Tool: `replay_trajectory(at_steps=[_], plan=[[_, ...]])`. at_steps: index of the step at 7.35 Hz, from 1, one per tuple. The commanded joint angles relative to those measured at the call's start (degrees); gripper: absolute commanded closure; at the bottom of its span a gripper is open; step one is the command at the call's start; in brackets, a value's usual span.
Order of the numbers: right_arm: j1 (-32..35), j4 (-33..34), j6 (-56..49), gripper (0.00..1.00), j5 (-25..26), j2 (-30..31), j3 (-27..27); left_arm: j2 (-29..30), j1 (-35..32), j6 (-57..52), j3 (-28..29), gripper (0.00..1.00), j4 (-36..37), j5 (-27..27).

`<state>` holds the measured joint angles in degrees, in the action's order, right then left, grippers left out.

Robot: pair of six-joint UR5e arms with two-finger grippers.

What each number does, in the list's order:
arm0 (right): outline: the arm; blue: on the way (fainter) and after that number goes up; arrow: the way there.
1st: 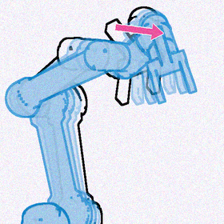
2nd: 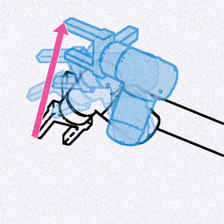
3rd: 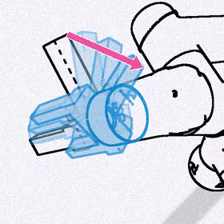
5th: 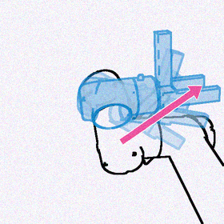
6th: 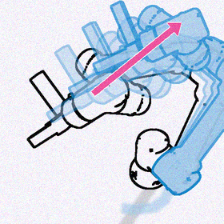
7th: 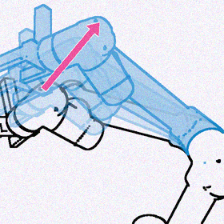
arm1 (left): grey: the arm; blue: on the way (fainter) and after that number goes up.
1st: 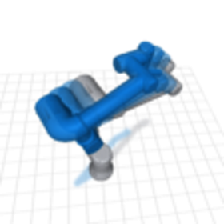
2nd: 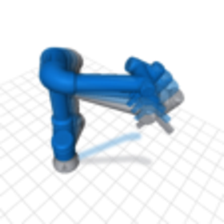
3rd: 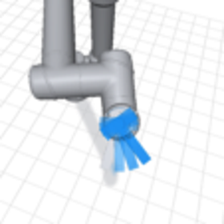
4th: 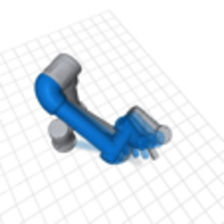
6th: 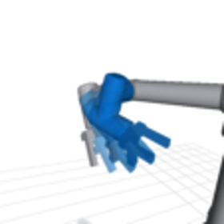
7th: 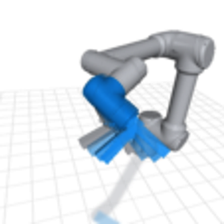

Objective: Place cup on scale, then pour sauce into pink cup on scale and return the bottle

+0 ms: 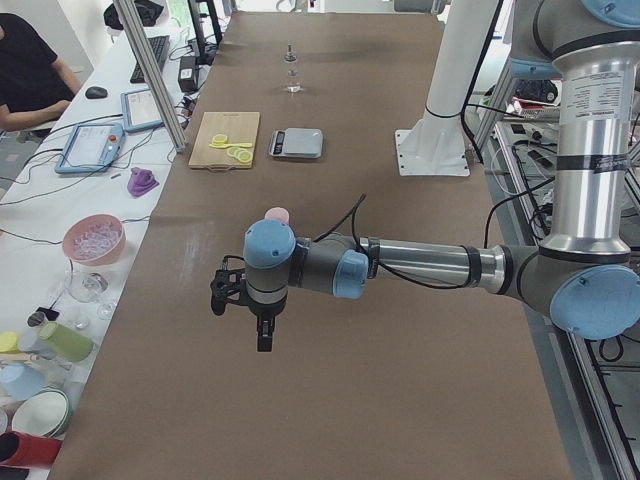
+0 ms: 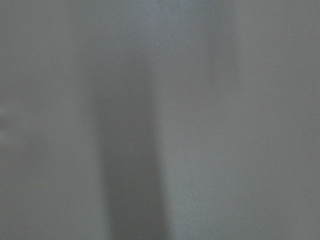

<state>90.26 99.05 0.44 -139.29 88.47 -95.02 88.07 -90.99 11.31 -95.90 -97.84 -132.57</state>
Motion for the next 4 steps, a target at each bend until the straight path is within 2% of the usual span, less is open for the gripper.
replay_trajectory(at_steps=[1,4], plan=[[0.0,0.1,0.0,0.0,0.0,-0.3,-0.1,0.3,0.0,-0.3,0.8,0.02,-3.1,-0.1],[0.0,0.3,0.1,0.0,-2.4,-0.1,-0.4,0.5,0.2,0.5,1.1,0.02,-4.2,-0.3]])
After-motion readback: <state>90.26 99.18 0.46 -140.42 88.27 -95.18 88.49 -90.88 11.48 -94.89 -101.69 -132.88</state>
